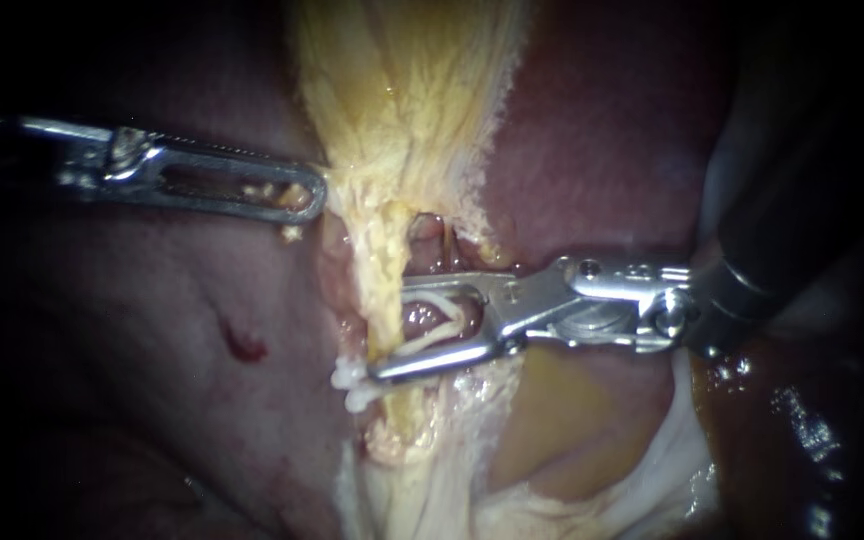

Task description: Clipping third clip left tube

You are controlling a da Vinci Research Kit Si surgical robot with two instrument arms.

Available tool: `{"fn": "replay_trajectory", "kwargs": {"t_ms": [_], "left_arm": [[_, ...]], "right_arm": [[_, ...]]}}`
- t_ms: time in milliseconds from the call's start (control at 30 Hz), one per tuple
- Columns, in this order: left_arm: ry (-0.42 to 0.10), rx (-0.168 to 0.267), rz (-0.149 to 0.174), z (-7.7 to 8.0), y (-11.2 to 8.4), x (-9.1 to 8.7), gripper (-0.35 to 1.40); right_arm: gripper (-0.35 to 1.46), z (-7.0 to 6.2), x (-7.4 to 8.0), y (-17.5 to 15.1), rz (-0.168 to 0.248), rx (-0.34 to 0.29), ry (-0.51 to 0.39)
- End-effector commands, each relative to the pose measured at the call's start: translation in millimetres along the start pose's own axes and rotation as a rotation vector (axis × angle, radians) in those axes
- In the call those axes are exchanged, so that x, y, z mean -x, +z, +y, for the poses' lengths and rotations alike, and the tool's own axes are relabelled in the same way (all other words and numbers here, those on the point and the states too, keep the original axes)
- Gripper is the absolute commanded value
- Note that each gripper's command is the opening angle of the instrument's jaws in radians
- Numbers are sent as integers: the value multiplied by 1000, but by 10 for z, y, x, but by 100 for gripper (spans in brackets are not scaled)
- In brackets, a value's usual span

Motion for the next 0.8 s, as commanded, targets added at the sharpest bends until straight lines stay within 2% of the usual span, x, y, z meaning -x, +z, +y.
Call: {"fn": "replay_trajectory", "kwargs": {"t_ms": [33, 300, 600, 800], "left_arm": [[-1, 1, 0, 0, 0, 0, -35], [-1, 1, 0, -1, 1, 0, -35], [-1, 1, 0, -1, 2, 0, -35], [-1, 2, -1, -1, 2, 0, -35]], "right_arm": [[50, -1, 0, 2, 3, -7, 7], [50, -6, 5, 29, 23, -61, 22], [50, 2, 17, 62, 35, -75, 28], [50, 3, 17, 63, 51, -87, 36]]}}
